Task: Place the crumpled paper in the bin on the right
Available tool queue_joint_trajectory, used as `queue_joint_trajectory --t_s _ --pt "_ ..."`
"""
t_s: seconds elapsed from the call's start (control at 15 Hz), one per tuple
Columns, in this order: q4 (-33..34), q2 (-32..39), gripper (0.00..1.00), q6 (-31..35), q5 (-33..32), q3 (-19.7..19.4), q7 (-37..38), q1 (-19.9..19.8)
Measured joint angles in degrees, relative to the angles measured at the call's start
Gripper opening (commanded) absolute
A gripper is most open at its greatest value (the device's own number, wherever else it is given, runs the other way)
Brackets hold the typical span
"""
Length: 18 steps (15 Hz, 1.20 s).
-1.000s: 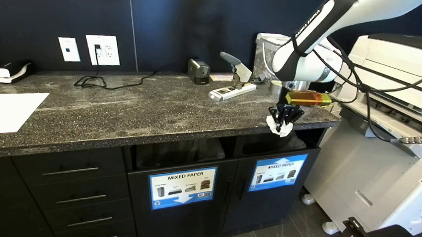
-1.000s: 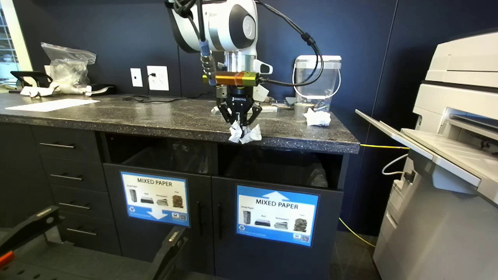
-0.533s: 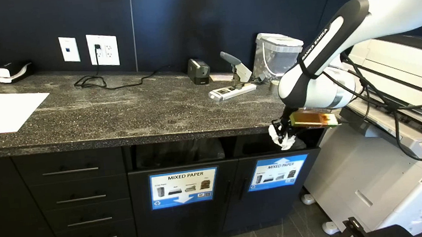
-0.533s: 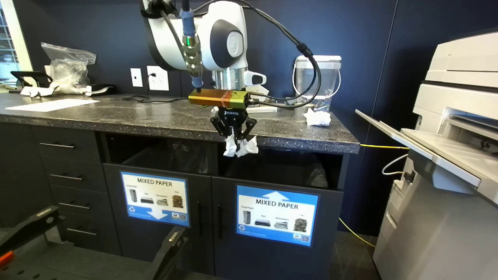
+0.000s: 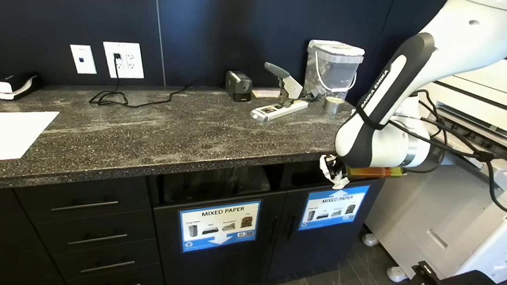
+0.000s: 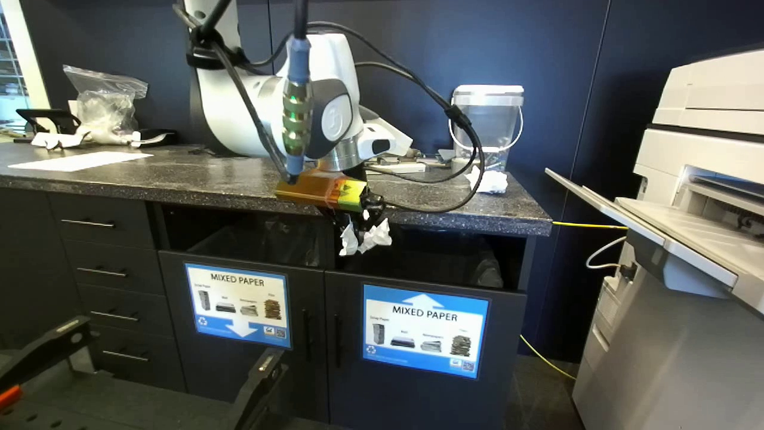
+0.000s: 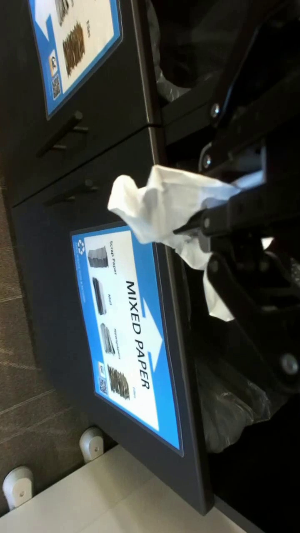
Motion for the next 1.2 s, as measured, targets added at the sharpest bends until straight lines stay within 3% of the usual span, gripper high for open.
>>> queue_joint_trajectory --t_s 0.6,1.2 --pt "2.5 13.9 0.15 22.3 -0.7 1.1 -0.3 -1.6" --pt "13.6 24.2 0.15 27.8 -3.0 0.1 -1.0 -2.7"
